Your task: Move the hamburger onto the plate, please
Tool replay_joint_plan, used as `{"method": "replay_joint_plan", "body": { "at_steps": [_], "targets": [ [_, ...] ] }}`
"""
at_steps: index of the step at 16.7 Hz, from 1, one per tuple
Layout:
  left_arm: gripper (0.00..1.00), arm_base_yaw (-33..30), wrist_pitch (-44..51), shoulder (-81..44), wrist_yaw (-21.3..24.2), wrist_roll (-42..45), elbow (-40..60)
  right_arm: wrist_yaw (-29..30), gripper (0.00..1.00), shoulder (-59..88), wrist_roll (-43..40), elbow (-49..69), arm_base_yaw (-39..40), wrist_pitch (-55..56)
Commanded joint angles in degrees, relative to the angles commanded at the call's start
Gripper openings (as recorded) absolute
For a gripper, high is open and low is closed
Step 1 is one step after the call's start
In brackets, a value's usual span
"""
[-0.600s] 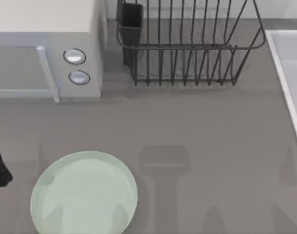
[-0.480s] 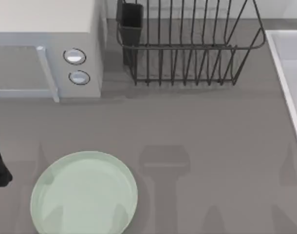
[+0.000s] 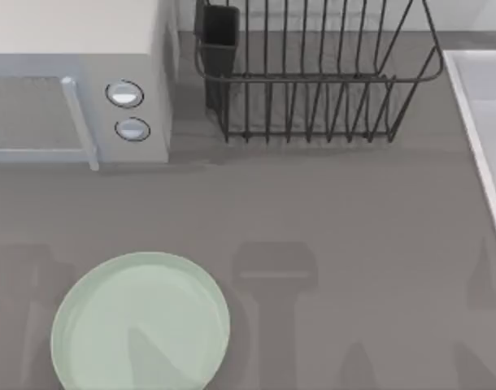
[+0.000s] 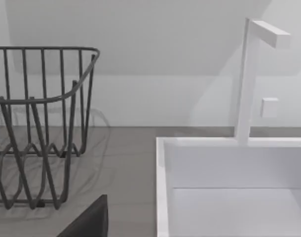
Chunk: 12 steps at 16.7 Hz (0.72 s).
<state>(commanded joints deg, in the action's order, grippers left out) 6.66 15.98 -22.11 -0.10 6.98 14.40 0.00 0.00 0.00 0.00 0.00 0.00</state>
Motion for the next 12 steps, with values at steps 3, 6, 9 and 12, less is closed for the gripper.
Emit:
{"method": "replay_joint_plan", "body": {
  "at_steps": [3,6,9,12],
  "targets": [
    [1.0,3.9,10.1,-16.2,0.0,4.2,8.2,0.0,1.0,0.0,0.0,0.0,0.0,0.0],
    [1.0,7.9,20.2,-32.5,-0.1,8.4,16.3,0.0,1.0,0.0,0.0,0.0,0.0,0.0],
    [1.0,11.4,29.0,-45.9,-0.2,12.1,23.6,0.0,1.0,0.0,0.0,0.0,0.0,0.0],
    [1.0,14.1,35.4,-55.1,-0.2,15.0,29.7,0.0,1.0,0.0,0.0,0.0,0.0,0.0]
  ]
}}
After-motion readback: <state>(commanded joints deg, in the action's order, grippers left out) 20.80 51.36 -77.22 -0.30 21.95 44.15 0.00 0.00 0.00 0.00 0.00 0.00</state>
